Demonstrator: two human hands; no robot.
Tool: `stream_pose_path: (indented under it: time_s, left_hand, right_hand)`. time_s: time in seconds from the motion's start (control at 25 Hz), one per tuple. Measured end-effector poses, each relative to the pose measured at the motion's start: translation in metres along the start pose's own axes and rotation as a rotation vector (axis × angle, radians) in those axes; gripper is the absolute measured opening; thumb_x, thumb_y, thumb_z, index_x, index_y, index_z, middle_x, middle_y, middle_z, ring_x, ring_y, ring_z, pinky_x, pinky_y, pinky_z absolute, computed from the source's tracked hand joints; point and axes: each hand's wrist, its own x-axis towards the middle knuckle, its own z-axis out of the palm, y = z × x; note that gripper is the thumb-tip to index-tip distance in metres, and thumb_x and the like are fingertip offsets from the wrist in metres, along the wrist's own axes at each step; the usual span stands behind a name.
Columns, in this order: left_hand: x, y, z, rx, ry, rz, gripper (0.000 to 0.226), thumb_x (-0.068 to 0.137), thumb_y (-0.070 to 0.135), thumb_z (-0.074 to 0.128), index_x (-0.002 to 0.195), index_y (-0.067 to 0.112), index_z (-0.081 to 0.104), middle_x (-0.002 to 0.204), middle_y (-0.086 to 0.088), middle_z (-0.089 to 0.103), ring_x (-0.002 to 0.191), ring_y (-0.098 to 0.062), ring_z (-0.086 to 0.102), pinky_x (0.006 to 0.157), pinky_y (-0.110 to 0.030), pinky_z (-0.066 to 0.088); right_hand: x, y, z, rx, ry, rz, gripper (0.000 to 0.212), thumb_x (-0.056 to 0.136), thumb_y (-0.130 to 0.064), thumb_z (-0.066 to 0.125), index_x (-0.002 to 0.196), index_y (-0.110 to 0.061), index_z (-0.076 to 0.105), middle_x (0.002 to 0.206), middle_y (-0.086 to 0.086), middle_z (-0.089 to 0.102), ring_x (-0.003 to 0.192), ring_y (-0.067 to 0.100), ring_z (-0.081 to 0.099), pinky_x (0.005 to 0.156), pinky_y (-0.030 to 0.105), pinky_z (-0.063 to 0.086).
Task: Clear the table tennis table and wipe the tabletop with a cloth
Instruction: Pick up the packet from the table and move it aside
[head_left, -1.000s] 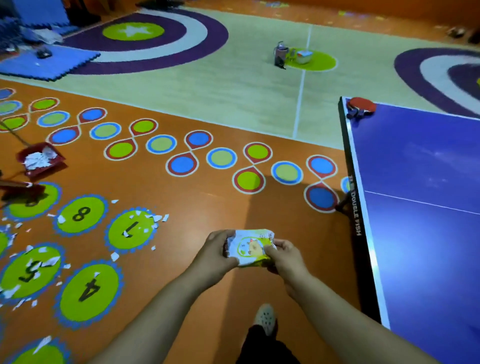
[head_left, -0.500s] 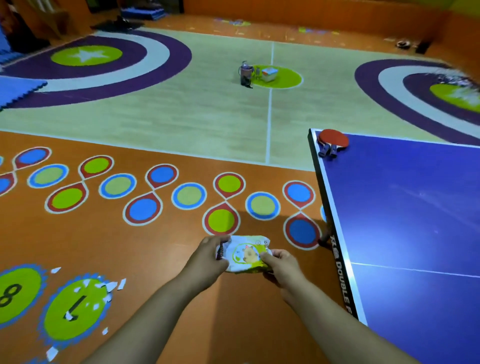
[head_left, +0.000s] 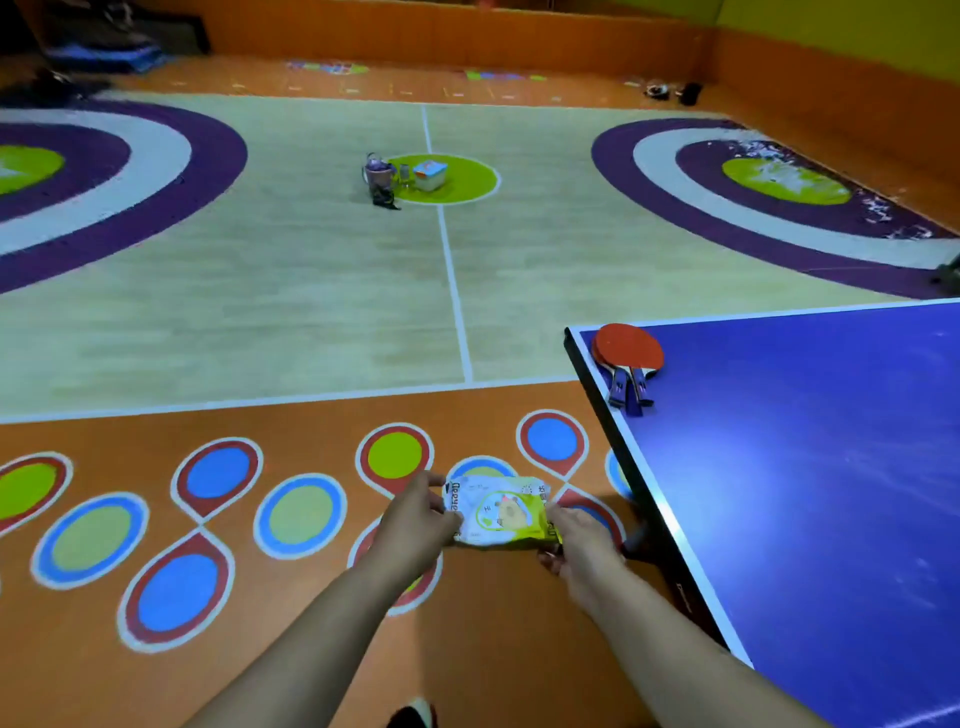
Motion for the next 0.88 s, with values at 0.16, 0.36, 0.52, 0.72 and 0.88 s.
stream_pose_path:
  time_s: [0.16, 0.36, 0.52, 0.72, 0.88]
  left_hand:
    - [0.109, 0.041, -0.011, 0.116, -0.104, 0.067, 0.031, 0.081, 0.005, 0.059, 0.105, 0.020, 0.046, 0.086, 0.004, 0.058, 0.068, -0.016, 0.057, 0.057, -0.029, 0.045]
    - [0.204, 0.074, 0.032, 0.210, -0.262, 0.127, 0.023, 0.078, 0.004, 0.059, 0.087, 0.022, 0.049, 0.082, 0.000, 0.056, 0.070, -0.021, 0.057, 0.069, -0.045, 0.050]
    - [0.284, 0.107, 0.083, 0.262, -0.316, 0.189, 0.021, 0.077, 0.000, 0.057, 0.077, 0.019, 0.048, 0.074, -0.005, 0.057, 0.069, -0.030, 0.058, 0.064, -0.045, 0.048]
    - [0.376, 0.164, 0.134, 0.332, -0.345, 0.225, 0.024, 0.078, -0.001, 0.055, 0.074, 0.023, 0.052, 0.078, 0.000, 0.061, 0.067, -0.018, 0.056, 0.059, -0.029, 0.044]
    - [0.440, 0.195, 0.177, 0.390, -0.468, 0.289, 0.025, 0.084, 0.004, 0.056, 0.100, 0.021, 0.063, 0.100, 0.005, 0.060, 0.084, -0.013, 0.056, 0.069, -0.022, 0.041]
  right_hand:
    - [0.063, -0.042, 0.020, 0.065, 0.116, 0.038, 0.014, 0.096, -0.014, 0.054, 0.098, -0.003, 0.062, 0.079, 0.013, 0.060, 0.060, 0.020, 0.053, 0.048, 0.025, 0.045]
    - [0.120, -0.075, -0.002, 0.114, 0.299, 0.078, 0.010, 0.091, -0.004, 0.055, 0.087, 0.001, 0.062, 0.080, 0.017, 0.063, 0.062, 0.022, 0.055, 0.043, 0.020, 0.045]
    - [0.197, -0.125, -0.028, 0.127, 0.402, 0.024, 0.019, 0.092, -0.002, 0.055, 0.078, -0.013, 0.060, 0.084, 0.012, 0.063, 0.072, 0.019, 0.056, 0.059, 0.026, 0.046]
    - [0.282, -0.194, -0.048, 0.167, 0.427, -0.041, 0.025, 0.082, 0.014, 0.057, 0.087, -0.010, 0.060, 0.087, 0.012, 0.065, 0.066, 0.020, 0.057, 0.048, 0.022, 0.044]
    - [0.332, -0.237, -0.067, 0.082, 0.476, -0.063, 0.028, 0.082, 0.013, 0.059, 0.088, -0.015, 0.063, 0.085, -0.001, 0.064, 0.071, 0.010, 0.059, 0.049, 0.009, 0.045]
